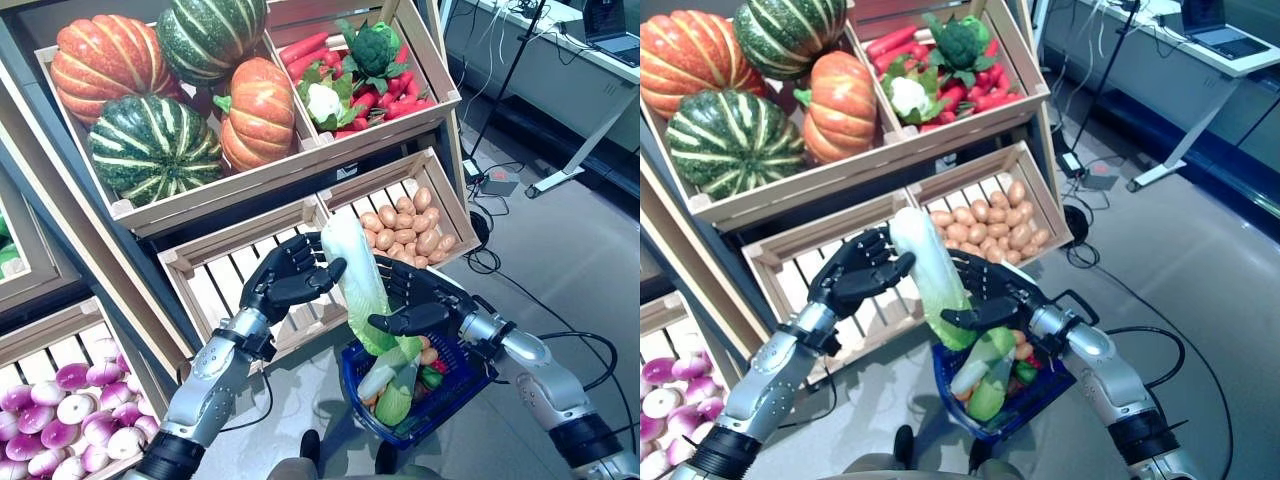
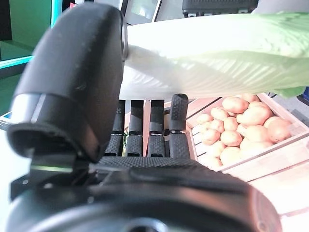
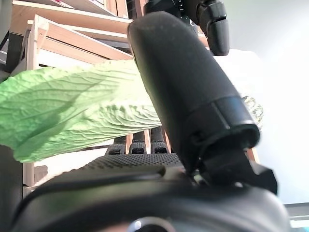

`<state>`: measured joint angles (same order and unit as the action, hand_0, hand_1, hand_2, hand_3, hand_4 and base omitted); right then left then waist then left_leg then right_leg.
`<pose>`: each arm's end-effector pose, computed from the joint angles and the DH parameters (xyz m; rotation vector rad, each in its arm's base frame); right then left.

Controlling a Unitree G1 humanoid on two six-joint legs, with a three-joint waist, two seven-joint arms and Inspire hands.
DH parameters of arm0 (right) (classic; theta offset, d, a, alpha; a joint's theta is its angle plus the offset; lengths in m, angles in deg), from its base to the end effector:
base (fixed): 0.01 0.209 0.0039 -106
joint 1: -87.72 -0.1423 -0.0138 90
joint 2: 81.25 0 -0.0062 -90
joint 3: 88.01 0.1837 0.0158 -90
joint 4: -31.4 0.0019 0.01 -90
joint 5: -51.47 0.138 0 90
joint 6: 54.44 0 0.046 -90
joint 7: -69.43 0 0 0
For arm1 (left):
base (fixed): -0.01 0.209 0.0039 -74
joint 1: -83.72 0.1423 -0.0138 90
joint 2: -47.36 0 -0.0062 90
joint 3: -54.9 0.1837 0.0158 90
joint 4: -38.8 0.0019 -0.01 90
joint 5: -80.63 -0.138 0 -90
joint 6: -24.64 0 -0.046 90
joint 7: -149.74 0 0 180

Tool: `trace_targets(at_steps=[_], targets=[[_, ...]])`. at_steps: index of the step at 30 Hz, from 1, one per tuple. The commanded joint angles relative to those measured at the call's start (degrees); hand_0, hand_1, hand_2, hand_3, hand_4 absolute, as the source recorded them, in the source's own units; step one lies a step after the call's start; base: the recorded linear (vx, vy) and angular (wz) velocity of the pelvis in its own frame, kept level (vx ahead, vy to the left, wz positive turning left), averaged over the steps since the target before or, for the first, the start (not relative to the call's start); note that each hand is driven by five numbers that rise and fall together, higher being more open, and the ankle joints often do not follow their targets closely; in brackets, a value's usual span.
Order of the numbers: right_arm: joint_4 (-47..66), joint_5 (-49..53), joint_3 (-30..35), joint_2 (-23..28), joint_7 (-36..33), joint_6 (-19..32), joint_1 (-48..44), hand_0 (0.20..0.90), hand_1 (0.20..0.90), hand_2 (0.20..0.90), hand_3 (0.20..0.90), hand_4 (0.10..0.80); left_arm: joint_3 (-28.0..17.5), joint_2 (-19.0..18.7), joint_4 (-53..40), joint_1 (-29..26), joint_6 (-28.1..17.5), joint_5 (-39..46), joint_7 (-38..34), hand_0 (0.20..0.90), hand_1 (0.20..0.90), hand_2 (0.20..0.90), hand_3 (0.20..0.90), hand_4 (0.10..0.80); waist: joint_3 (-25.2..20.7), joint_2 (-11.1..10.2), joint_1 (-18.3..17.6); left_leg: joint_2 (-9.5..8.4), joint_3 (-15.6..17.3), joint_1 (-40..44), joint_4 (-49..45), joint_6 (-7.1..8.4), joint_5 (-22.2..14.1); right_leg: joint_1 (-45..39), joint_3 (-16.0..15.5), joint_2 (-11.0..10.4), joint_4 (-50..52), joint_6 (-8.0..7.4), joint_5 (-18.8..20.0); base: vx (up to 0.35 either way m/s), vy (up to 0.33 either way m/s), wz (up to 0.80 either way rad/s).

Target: Put vegetables into the basket

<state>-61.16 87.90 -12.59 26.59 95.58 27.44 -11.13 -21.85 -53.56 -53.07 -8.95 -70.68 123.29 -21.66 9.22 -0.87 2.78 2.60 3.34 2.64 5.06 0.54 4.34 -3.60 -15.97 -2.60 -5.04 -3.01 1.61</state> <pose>0.2279 -0.2091 0.0684 0.0462 0.1738 0.6836 0.2086 0.1904 0.0636 -0.2801 -0.0501 -0.3643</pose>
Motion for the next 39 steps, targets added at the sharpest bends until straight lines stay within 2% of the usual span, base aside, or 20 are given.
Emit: trace_targets(at_steps=[1,5,15,22,23,24,25,31,39], targets=[[-0.2,2.8,-4.0,0.2,1.9,0.0,-3.0,0.9,0.9,0.9,0.9,0.8,0.6,1.0,-4.5,-7.1,-7.2,4.9,0.6,0.3,0.3,0.3,0.3,0.4,-8.4,-2.4,1.2,-0.4,0.3,0.6,-0.1,1.12,-3.6,-1.7,-0.2,-5.5,0.0,-3.46,2.2,0.0,0.0,0.0],[-1.5,3.9,-4.5,-0.7,0.8,-2.2,-2.3,0.9,0.9,0.9,0.9,0.8,0.5,1.2,-4.6,-6.7,-7.6,5.3,0.9,0.3,0.3,0.3,0.3,0.4,-8.5,-2.4,1.1,-0.36,0.3,0.7,-0.1,1.15,-3.7,-1.8,-0.2,-5.5,0.0,-3.42,2.2,0.0,0.0,0.0],[-5.4,3.4,-5.3,-4.6,-6.7,-4.5,-1.2,0.9,0.9,0.9,0.9,0.8,0.9,2.7,-5.1,-6.0,-7.8,4.9,0.1,0.3,0.3,0.3,0.3,0.4,-8.7,-2.3,1.1,-0.35,0.2,0.7,-0.1,1.07,-3.7,-1.7,0.3,-5.7,0.0,-3.55,2.3,0.0,0.0,0.0],[-7.0,3.8,-5.9,-6.0,-8.8,-5.0,-1.8,0.9,0.9,0.9,0.9,0.8,1.0,2.8,-5.6,-6.4,-7.4,4.9,-0.4,0.3,0.3,0.3,0.3,0.4,-8.6,-2.1,1.1,-0.4,0.3,0.6,-0.1,1.0,-3.7,-1.5,0.5,-5.8,0.0,-3.54,2.4,0.0,0.0,0.0],[-7.0,4.1,-6.0,-6.4,-9.3,-5.0,-1.8,0.789,0.789,0.789,0.789,0.726,1.0,2.8,-5.8,-6.5,-7.4,4.9,-0.4,0.3,0.3,0.3,0.3,0.4,-8.6,-2.1,1.2,-0.4,0.4,0.6,-0.1,0.98,-3.7,-1.5,0.5,-5.8,0.0,-3.55,2.4,0.0,0.0,0.0],[-7.0,4.1,-6.0,-6.7,-9.8,-5.0,-1.8,0.521,0.521,0.521,0.521,0.547,1.0,2.8,-5.9,-6.4,-7.3,5.0,-0.5,0.3,0.3,0.3,0.3,0.4,-8.6,-2.1,1.2,-0.42,0.3,0.6,-0.1,0.96,-3.7,-1.5,0.6,-5.8,0.0,-3.53,2.4,0.0,0.0,0.0],[-6.9,4.3,-6.0,-7.0,-10.6,-4.7,-1.8,0.3,0.3,0.3,0.3,0.4,1.0,2.9,-5.8,-6.4,-7.3,4.9,-0.6,0.3,0.3,0.3,0.3,0.4,-8.7,-2.1,1.2,-0.42,0.3,0.6,-0.1,0.95,-3.7,-1.5,0.6,-5.8,0.0,-3.54,2.4,0.0,0.0,0.0],[-7.2,5.7,-5.8,-8.9,-13.0,-3.7,-1.7,0.3,0.3,0.3,0.3,0.4,1.0,3.4,-5.9,-6.2,-6.5,4.4,-0.5,0.3,0.3,0.3,0.3,0.4,-8.7,-1.9,1.2,-0.47,0.3,0.6,-0.1,0.92,-3.8,-1.4,0.8,-5.8,0.0,-3.43,2.3,0.0,0.0,0.0],[-6.2,5.3,-4.5,-9.2,-14.4,-1.2,-0.3,0.3,0.3,0.3,0.3,0.4,0.7,2.4,-6.0,-5.3,-4.2,2.8,-0.3,0.3,0.3,0.3,0.3,0.4,-8.7,-1.6,1.0,-0.38,0.5,0.3,-0.1,0.98,-3.6,-1.2,0.8,-5.8,0.0,-3.56,2.3,0.0,0.0,0.0]])
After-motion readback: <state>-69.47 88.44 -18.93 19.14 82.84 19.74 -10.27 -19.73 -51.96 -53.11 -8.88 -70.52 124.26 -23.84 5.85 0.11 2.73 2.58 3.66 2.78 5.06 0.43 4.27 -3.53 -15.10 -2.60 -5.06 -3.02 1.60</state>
